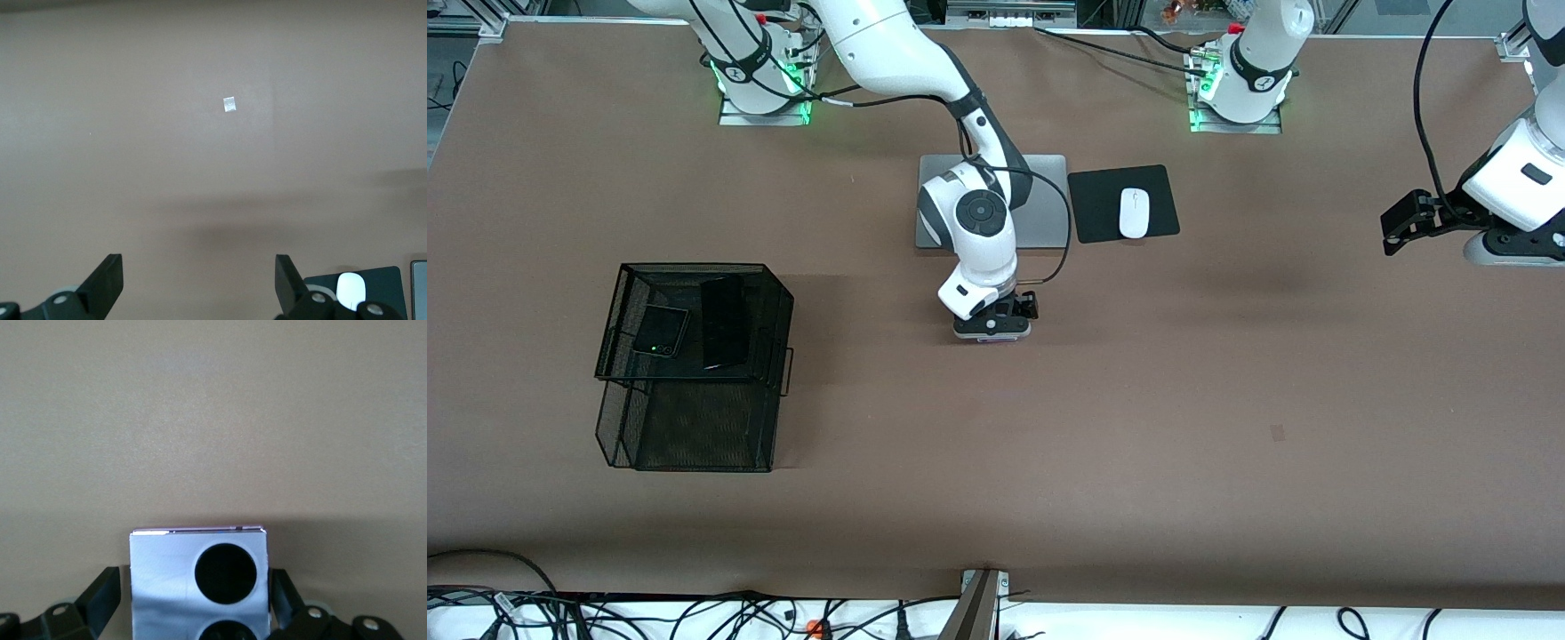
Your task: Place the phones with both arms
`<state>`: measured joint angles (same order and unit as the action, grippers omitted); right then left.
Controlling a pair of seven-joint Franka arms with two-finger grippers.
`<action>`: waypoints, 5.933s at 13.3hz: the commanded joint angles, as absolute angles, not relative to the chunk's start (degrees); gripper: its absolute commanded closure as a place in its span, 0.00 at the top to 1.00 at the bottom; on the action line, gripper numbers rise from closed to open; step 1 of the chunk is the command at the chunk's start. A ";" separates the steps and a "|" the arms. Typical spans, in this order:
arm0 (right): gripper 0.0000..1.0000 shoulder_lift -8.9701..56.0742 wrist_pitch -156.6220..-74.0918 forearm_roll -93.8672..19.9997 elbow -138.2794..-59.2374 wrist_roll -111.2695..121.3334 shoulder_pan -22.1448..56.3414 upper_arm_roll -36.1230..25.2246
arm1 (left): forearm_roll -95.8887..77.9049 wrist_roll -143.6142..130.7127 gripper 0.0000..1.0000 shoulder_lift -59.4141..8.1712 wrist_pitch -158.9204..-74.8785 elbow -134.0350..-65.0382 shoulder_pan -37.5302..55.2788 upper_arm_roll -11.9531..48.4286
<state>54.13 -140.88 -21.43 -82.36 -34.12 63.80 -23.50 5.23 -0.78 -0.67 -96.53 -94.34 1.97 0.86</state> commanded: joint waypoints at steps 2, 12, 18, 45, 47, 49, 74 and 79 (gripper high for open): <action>0.08 54.49 -141.24 -20.39 -81.04 -33.40 63.11 -22.94 | 4.57 0.53 1.00 -1.50 -95.10 -92.37 2.11 0.62; 0.00 42.29 -108.41 -20.92 -72.17 -31.74 61.09 -32.06 | 4.22 0.53 1.00 -2.64 -95.89 -90.79 1.58 0.53; 0.00 37.35 -98.79 -20.57 -72.16 -12.86 48.81 -34.80 | 4.13 0.53 1.00 -3.34 -95.98 -89.91 1.58 0.53; 1.00 51.77 -115.40 -30.94 -72.25 19.34 23.03 -33.84 | 4.48 -0.26 1.00 -3.34 -95.71 -89.82 2.11 1.76; 1.00 49.24 -111.56 -30.15 -72.25 19.16 23.81 -34.45 | 4.48 -0.26 1.00 -3.34 -95.71 -89.82 2.11 1.76; 1.00 44.58 -102.96 -27.79 -72.16 19.34 24.43 -36.12 | 4.39 -0.26 1.00 -3.25 -95.45 -89.91 2.02 1.76; 1.00 -0.18 -87.45 3.77 -92.81 1.86 -1.67 -2.02 | 4.48 0.53 1.00 -3.25 -95.27 -90.00 1.49 1.67; 1.00 0.35 -87.54 3.08 -92.37 1.49 -1.58 -2.11 | 4.39 0.53 1.00 -3.25 -95.19 -90.00 1.41 1.58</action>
<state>1.17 -87.67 2.72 -91.45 2.34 -0.54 -3.25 5.23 -0.77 -2.76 -96.38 -91.39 1.61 1.61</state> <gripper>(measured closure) 0.000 0.000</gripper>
